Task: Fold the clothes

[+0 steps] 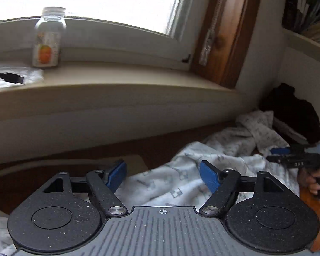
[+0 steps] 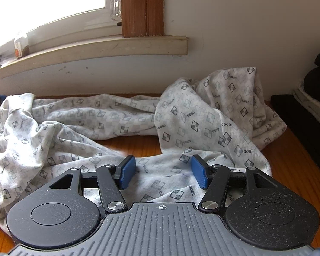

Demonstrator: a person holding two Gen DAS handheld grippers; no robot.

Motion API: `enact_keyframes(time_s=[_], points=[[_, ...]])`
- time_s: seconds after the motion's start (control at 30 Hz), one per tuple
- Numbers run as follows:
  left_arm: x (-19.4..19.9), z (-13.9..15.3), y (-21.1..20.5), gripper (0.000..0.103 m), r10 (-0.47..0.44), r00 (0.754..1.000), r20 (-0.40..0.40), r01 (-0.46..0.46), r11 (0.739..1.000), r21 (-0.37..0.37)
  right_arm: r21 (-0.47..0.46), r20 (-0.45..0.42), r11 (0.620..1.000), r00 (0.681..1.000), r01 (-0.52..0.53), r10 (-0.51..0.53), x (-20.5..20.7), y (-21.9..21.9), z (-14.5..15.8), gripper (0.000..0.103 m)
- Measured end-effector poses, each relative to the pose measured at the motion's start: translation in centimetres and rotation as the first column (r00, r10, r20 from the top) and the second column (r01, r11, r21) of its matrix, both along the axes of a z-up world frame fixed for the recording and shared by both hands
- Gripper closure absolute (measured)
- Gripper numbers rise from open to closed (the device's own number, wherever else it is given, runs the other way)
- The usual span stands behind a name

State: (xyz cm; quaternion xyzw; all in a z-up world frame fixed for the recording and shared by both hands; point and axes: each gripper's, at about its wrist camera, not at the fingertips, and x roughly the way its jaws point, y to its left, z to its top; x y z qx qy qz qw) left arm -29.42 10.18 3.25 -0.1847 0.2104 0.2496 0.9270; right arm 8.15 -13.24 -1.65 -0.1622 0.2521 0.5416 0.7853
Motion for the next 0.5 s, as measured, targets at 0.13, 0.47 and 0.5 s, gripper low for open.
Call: enact_keyframes(time_s=[0.13,0.47,0.5], points=[[-0.1,-1.1,-0.2,0.024,-0.035,0.999,0.004,0.035,0.999,-0.009,0.000,0.014,1.000,1.000,0.005,-0.005,-0.2,-0.2,0.0,0.044],[-0.3,-1.7,-0.1,0.024,-0.071,0.997,-0.034,0.070,0.997,-0.035,0.012,0.107,0.997,0.991,0.080,-0.081,3.0,1.8,3.2,0.045],[-0.5,-1.7,-0.1,0.024,-0.074,0.997,-0.039,0.073,0.997,-0.038,-0.017,0.092,0.997,0.993,0.075,-0.073,3.7,2.9,3.1,0.045]])
